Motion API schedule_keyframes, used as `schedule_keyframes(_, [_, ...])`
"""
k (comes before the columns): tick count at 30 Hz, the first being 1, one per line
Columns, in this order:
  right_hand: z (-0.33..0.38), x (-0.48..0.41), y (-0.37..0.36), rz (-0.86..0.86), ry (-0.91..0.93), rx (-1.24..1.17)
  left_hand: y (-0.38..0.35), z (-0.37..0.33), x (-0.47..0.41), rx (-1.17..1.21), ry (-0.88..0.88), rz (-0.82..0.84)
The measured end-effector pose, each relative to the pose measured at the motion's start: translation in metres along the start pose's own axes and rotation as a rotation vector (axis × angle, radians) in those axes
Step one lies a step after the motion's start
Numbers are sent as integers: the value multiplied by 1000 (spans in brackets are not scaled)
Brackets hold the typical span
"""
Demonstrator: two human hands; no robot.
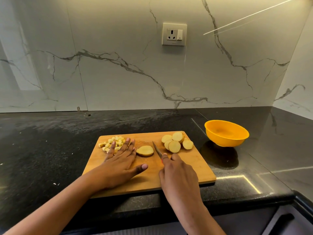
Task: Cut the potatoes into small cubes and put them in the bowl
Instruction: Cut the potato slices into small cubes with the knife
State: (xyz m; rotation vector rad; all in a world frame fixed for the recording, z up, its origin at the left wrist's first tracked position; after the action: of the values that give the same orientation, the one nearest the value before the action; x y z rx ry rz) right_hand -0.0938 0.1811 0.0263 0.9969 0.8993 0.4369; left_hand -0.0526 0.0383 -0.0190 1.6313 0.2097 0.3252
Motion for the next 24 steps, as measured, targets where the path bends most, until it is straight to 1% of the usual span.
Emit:
schedule_keyframes(3, [3, 1, -4, 12, 22, 2, 1, 0, 1, -1, 6, -7])
schedule_keyframes(5, [-2, -1, -5, 5, 4, -10, 1, 1, 0, -16, -3, -11])
schedule_keyframes(8, [-19, -4, 3, -63, -55, -23, 10, 8, -2, -71, -29, -96])
schedule_keyframes(10, [-22, -3, 4, -66, -31, -45, 16, 8, -1, -98, -125, -117])
schedule_keyframes(13, [-17, 0, 3, -33, 17, -82, 21, 2, 6, -65, -360, -20])
schedule_keyframes(15, [-17, 1, 1, -31, 24, -98, 23, 4, 8, -46, -449, 19])
schedule_keyframes(18, [-14, 2, -2, -19, 28, -132, 24, 10, 4, -18, -498, 32])
schedule_keyframes(21, [-12, 2, -2, -16, 29, -136, 22, 10, -2, -42, -542, 44])
schedule_keyframes(24, [-10, 2, -3, -10, 27, -128, 20, 14, -7, -58, -545, 44])
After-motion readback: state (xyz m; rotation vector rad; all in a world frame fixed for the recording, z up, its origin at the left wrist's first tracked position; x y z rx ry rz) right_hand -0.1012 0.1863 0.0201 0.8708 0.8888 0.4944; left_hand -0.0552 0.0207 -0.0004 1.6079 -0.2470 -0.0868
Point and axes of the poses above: each hand's wrist, its own x-axis away from the middle knuckle, its own y-axis out of the back of the hand, z = x × y, the point moved 8 cm from there along -x, towards the middle knuckle, and after that the axes turned 2 degrees about -z, right-handed, at the moved point
